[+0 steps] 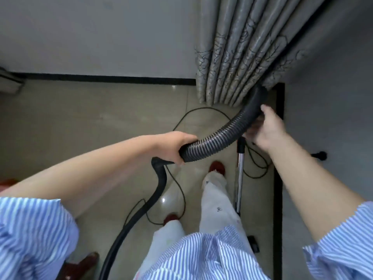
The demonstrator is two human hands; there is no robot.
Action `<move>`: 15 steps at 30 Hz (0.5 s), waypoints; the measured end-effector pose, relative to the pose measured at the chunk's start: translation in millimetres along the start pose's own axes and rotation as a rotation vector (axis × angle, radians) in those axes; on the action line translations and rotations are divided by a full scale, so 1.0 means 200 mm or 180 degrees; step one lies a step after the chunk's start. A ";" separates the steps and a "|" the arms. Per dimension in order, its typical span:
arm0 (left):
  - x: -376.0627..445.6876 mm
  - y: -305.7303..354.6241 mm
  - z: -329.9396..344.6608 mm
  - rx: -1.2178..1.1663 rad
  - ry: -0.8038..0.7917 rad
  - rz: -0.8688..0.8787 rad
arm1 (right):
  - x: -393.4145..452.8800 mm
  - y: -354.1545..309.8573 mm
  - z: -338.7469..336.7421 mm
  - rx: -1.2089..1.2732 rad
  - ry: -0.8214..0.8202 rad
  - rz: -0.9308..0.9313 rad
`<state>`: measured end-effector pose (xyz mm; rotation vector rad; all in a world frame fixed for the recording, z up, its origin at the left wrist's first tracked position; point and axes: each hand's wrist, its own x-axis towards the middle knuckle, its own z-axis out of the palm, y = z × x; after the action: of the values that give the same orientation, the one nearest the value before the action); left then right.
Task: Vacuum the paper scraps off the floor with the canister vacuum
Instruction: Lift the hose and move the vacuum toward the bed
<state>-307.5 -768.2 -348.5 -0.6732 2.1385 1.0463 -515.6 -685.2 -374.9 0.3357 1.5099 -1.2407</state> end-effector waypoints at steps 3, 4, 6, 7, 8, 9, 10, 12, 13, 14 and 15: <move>-0.35 0.04 0.21 0.0188 0.0092 0.0265 | -0.29 0.08 -0.05 0.1060 -0.0081 -0.0276; -0.46 0.04 0.27 0.0259 0.0138 0.0323 | -0.37 0.10 -0.07 0.1206 -0.0093 -0.0404; -0.73 0.05 0.45 0.0385 0.0218 0.0350 | -0.60 0.20 -0.11 0.1143 -0.0205 -0.0631; -0.82 0.04 0.51 0.0422 0.0252 0.0272 | -0.70 0.23 -0.12 0.1004 -0.0263 -0.0649; -0.91 0.03 0.57 0.0434 0.0229 0.0167 | -0.80 0.27 -0.12 0.0829 -0.0348 -0.0709; -1.00 0.04 0.63 0.0435 0.0122 0.0072 | -0.90 0.32 -0.13 0.0721 -0.0440 -0.0814; -1.07 0.05 0.67 0.0373 0.0001 -0.0015 | -0.99 0.35 -0.14 0.0631 -0.0531 -0.0929; -1.17 0.08 0.74 -0.0010 -0.0223 -0.0137 | -1.19 0.44 -0.16 0.0433 -0.0741 -0.1101; -1.23 0.11 0.77 -0.0227 -0.0293 -0.0143 | -1.29 0.49 -0.17 0.0321 -0.0851 -0.1197; -1.26 0.15 0.80 -0.0426 -0.0369 -0.0136 | -1.36 0.52 -0.19 0.0254 -0.0920 -0.1242; -1.29 0.19 0.82 -0.0638 -0.0388 -0.0115 | -1.43 0.55 -0.20 0.0217 -0.0969 -0.1261</move>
<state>-111.4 -570.8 -215.5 -0.7191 1.9276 1.2607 -351.6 -494.2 -195.1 -0.1153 1.3068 -1.5766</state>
